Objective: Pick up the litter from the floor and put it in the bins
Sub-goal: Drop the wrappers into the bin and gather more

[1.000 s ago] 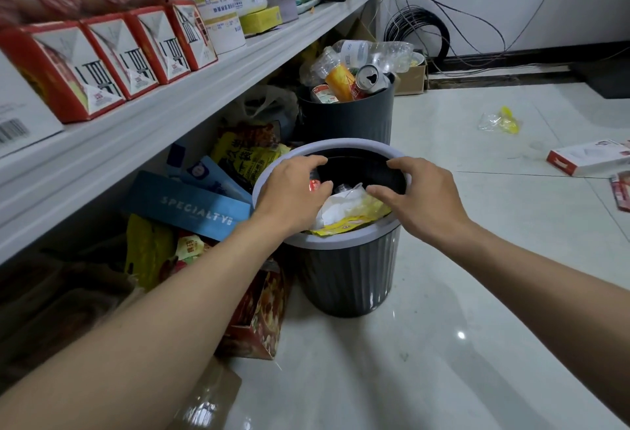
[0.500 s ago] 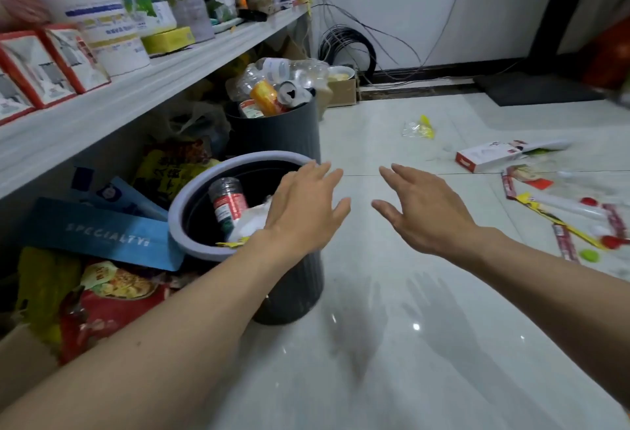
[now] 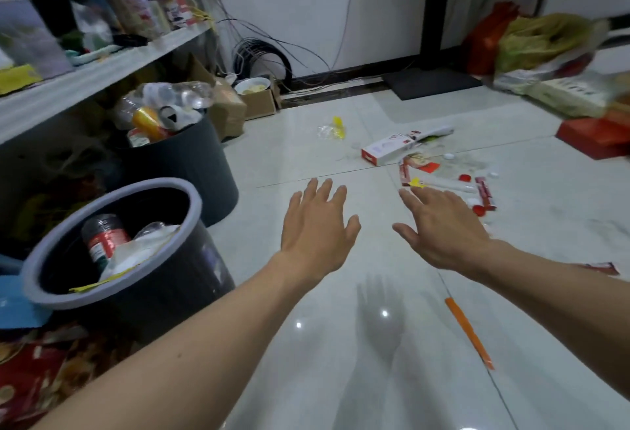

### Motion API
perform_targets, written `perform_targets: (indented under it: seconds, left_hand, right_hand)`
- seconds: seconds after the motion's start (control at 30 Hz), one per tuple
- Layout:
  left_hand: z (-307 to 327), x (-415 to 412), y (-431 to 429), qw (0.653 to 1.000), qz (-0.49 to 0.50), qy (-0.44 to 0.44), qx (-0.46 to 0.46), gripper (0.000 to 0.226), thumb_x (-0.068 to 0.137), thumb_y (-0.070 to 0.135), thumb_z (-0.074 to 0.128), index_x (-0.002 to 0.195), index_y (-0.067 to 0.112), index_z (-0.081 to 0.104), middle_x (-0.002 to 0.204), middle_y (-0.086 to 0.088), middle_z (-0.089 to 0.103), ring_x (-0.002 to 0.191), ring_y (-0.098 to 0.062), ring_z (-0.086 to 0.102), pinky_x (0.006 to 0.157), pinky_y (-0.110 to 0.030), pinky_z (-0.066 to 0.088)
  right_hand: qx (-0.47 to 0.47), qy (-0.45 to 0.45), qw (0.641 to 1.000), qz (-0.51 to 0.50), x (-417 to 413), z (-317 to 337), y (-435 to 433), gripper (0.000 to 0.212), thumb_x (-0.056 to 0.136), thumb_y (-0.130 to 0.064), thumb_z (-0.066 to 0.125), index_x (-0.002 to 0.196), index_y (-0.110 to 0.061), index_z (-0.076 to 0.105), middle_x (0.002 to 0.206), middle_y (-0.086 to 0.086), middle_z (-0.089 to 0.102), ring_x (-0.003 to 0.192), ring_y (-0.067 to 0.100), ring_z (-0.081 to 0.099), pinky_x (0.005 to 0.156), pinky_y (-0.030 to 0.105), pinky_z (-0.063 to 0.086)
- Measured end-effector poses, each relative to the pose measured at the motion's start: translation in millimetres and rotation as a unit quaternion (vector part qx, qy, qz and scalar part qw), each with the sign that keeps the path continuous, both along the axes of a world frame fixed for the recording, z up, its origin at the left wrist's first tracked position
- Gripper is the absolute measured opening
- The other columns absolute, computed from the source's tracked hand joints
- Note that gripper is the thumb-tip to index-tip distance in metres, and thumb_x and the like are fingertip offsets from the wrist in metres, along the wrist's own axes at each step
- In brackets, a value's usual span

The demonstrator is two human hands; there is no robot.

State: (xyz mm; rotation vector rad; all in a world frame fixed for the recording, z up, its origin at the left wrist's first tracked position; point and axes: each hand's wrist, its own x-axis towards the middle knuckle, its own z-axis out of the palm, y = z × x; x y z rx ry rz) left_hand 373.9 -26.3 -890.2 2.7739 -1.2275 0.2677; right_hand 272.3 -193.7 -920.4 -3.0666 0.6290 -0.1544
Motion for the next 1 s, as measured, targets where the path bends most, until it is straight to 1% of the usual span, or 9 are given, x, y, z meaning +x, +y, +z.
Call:
perform_targets:
  seconds: [0.1, 0.17, 0.27, 0.47, 0.57, 0.67, 0.73, 0.87, 1.0]
  left_hand:
    - [2.6, -21.0, -34.6, 1.000, -0.020, -0.003, 0.023, 0.058, 0.099, 0.045, 0.034, 0.151, 0.020, 0.025, 0.159, -0.004, 0.022, 0.148, -0.024, 0.011, 0.118, -0.040, 0.017]
    - [5.6, -33.8, -57.9, 0.999, -0.032, -0.017, 0.036, 0.058, 0.099, 0.044, 0.034, 0.151, 0.019, 0.025, 0.159, -0.003, 0.022, 0.148, -0.025, 0.012, 0.117, -0.040, 0.018]
    - [8.2, -50.4, -87.6, 0.997, -0.045, -0.027, 0.055, 0.058, 0.099, 0.045, 0.034, 0.150, 0.019, 0.026, 0.158, -0.004, 0.025, 0.147, -0.026, 0.013, 0.116, -0.041, 0.020]
    - [4.2, -76.1, -134.4, 0.992, -0.085, -0.035, 0.086, 0.059, 0.098, 0.046, 0.035, 0.148, 0.017, 0.030, 0.155, -0.006, 0.031, 0.145, -0.028, 0.020, 0.114, -0.044, 0.025]
    - [2.5, -82.6, -153.6, 0.985, -0.124, -0.054, 0.110, 0.058, 0.097, 0.048, 0.036, 0.147, 0.017, 0.033, 0.154, -0.007, 0.033, 0.143, -0.028, 0.023, 0.112, -0.045, 0.027]
    - [1.5, -87.5, -181.4, 0.977, -0.166, -0.073, 0.112, 0.056, 0.096, 0.046, 0.038, 0.144, 0.016, 0.038, 0.151, -0.007, 0.036, 0.140, -0.028, 0.027, 0.109, -0.044, 0.030]
    - [-5.3, -94.3, -202.3, 0.971, -0.195, -0.078, 0.114, 0.057, 0.096, 0.047, 0.039, 0.144, 0.016, 0.037, 0.151, -0.007, 0.037, 0.140, -0.028, 0.028, 0.109, -0.044, 0.030]
    - [-36.4, -116.4, -239.1, 0.960, -0.246, -0.053, 0.126, 0.056, 0.096, 0.045, 0.039, 0.145, 0.015, 0.035, 0.149, -0.007, 0.038, 0.139, -0.028, 0.028, 0.108, -0.043, 0.030]
    - [-69.3, -141.2, -264.2, 0.944, -0.301, -0.023, 0.129, 0.058, 0.097, 0.045, 0.039, 0.147, 0.016, 0.032, 0.150, -0.009, 0.037, 0.140, -0.028, 0.029, 0.108, -0.043, 0.030]
  right_hand:
    - [0.016, 0.022, 0.999, -0.032, -26.9, -13.4, -29.9, 0.064, 0.097, -0.051, 0.035, 0.150, -0.016, 0.023, 0.152, 0.006, 0.034, 0.140, 0.025, 0.029, 0.116, 0.043, 0.018]
    - [0.023, 0.027, 0.998, -0.048, -45.9, -19.8, -49.5, 0.063, 0.097, -0.050, 0.036, 0.149, -0.015, 0.024, 0.149, 0.005, 0.036, 0.138, 0.024, 0.031, 0.116, 0.045, 0.017]
    - [0.036, 0.022, 0.997, -0.066, -73.4, -26.9, -73.6, 0.062, 0.098, -0.048, 0.036, 0.149, -0.015, 0.023, 0.151, 0.006, 0.034, 0.140, 0.024, 0.029, 0.116, 0.043, 0.015]
    - [0.062, 0.033, 0.991, -0.112, -116.1, -39.1, -111.1, 0.066, 0.097, -0.049, 0.037, 0.151, -0.014, 0.020, 0.154, 0.008, 0.031, 0.142, 0.026, 0.027, 0.117, 0.043, 0.017]
    - [0.068, 0.022, 0.989, -0.131, -128.3, -44.3, -125.1, 0.067, 0.097, -0.049, 0.037, 0.151, -0.014, 0.020, 0.154, 0.009, 0.032, 0.141, 0.027, 0.027, 0.116, 0.042, 0.018]
    - [0.090, 0.011, 0.983, -0.158, -145.4, -50.6, -136.5, 0.066, 0.098, -0.048, 0.038, 0.151, -0.013, 0.021, 0.153, 0.008, 0.033, 0.140, 0.027, 0.029, 0.115, 0.042, 0.020]
    - [0.098, 0.003, 0.979, -0.177, -159.5, -56.9, -145.0, 0.065, 0.097, -0.047, 0.039, 0.150, -0.013, 0.023, 0.150, 0.007, 0.036, 0.138, 0.027, 0.031, 0.114, 0.041, 0.022]
    - [0.107, -0.009, 0.969, -0.220, -191.4, -70.8, -161.8, 0.064, 0.096, -0.046, 0.043, 0.148, -0.012, 0.027, 0.141, 0.006, 0.044, 0.132, 0.027, 0.038, 0.111, 0.040, 0.028]
    - [0.110, 0.007, 0.957, -0.267, -220.0, -83.3, -170.1, 0.065, 0.096, -0.044, 0.045, 0.149, -0.012, 0.025, 0.146, 0.006, 0.041, 0.135, 0.027, 0.036, 0.111, 0.039, 0.027]
